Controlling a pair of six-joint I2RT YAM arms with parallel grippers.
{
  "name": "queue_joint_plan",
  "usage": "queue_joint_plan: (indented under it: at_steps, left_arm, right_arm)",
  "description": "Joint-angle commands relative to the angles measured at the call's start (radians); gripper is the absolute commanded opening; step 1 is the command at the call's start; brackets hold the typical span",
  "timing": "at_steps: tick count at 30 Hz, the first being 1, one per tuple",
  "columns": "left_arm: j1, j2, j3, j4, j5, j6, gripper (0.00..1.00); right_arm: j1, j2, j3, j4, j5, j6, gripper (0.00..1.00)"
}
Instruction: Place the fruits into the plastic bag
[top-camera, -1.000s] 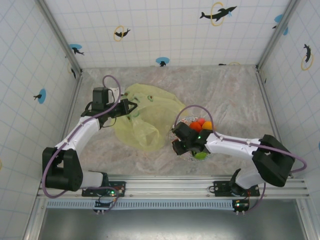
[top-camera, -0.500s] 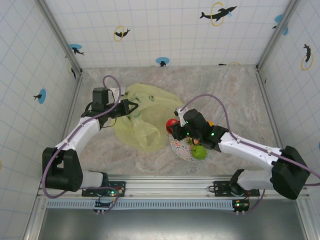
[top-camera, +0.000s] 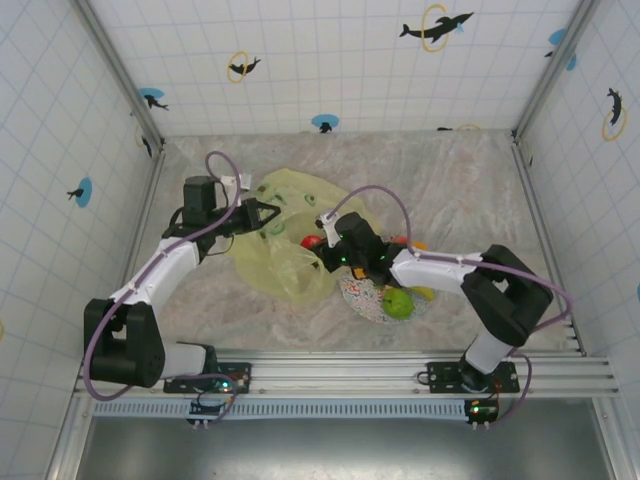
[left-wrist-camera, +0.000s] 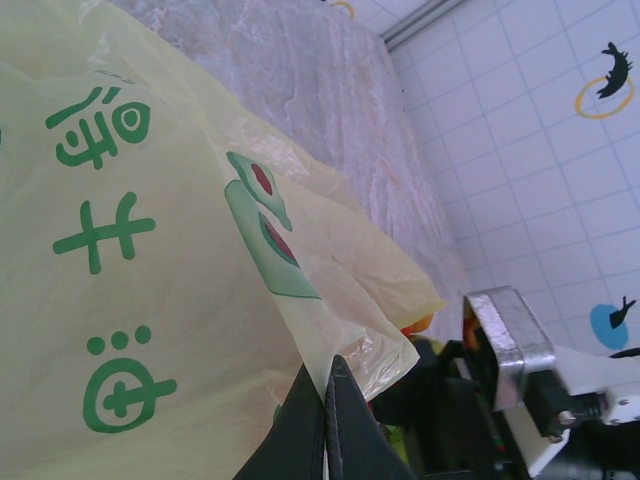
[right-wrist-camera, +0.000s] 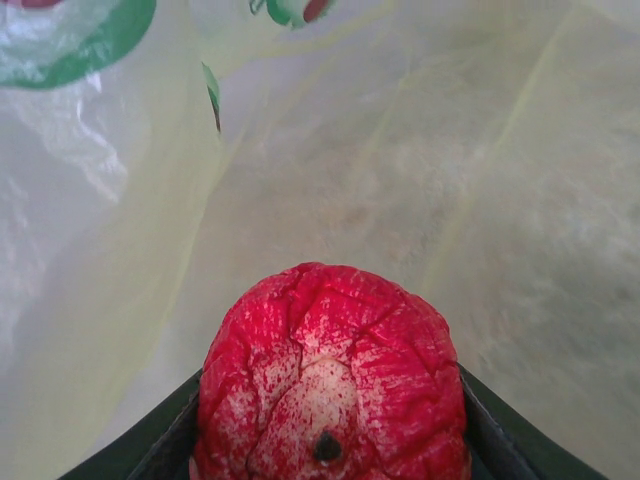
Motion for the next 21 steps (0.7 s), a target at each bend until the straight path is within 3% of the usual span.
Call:
queue_joint_plan:
  at_steps: [1, 7, 15, 21]
  left_arm:
    - [-0.016, -0.004, -0.012, 0.04, 0.044, -0.053, 0.0]
    - [-0.031, 0.006, -0.023, 0.075, 0.049, -0.093, 0.0]
    - [-0.039, 0.018, -0.045, 0.119, 0.044, -0.135, 0.0]
    - [-0.041, 0.031, -0.053, 0.128, 0.035, -0.148, 0.0]
  right_arm:
    - [0.003, 0.051, 0.036, 0.158, 0.007, 0.017, 0.54]
    - [0.009, 0.122, 0.052, 0.241, 0.134, 0.073, 0.54]
    - [0.028, 0.233, 0.106, 0.284, 0.272, 0.276, 0.55]
    - [0.029, 0.319, 0.179, 0.297, 0.301, 0.433, 0.56]
